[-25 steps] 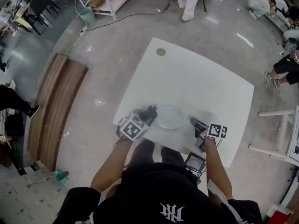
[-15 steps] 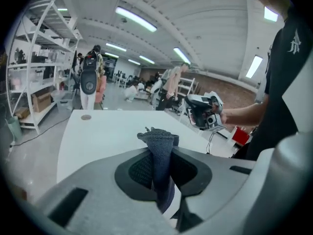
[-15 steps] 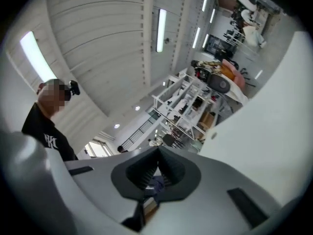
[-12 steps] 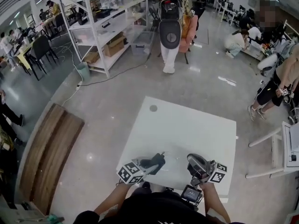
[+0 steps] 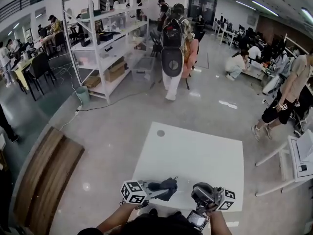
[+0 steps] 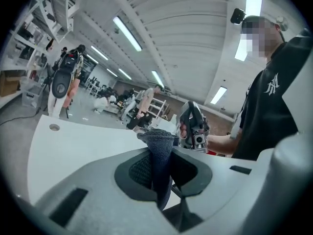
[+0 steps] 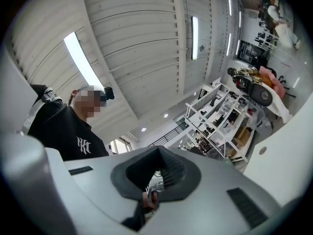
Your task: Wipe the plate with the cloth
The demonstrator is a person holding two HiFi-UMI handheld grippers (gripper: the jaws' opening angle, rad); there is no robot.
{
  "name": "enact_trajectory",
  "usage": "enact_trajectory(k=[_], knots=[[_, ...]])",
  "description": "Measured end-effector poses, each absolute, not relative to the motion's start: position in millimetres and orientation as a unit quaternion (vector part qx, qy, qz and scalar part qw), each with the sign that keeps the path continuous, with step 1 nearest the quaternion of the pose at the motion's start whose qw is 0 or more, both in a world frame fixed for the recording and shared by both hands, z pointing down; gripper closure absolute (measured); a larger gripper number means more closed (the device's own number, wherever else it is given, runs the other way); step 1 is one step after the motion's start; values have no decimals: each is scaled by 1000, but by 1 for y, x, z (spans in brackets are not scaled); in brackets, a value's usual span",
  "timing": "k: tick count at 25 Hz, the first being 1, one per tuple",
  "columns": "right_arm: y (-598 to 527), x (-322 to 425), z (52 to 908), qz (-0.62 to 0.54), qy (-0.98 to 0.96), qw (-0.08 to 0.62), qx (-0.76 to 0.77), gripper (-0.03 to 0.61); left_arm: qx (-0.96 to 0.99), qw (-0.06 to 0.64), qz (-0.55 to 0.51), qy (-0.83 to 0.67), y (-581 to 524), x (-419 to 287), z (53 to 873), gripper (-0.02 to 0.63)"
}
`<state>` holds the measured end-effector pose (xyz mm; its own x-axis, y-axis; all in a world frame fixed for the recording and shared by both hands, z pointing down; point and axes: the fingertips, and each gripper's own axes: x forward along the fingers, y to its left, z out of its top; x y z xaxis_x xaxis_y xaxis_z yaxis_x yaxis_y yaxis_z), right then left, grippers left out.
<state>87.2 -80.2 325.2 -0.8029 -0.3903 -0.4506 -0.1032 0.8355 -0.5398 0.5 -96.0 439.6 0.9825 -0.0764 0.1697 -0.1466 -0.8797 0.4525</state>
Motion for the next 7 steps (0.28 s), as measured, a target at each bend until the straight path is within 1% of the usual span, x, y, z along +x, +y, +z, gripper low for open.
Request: enact_trajectory(k=[4, 7], knots=[[-61, 78, 322, -249, 921, 272, -126, 574, 969, 233, 67, -48, -75, -14, 438, 563], [-47, 82, 315, -244, 922, 277, -119, 574, 971, 230, 47, -42, -54, -20, 431, 563]])
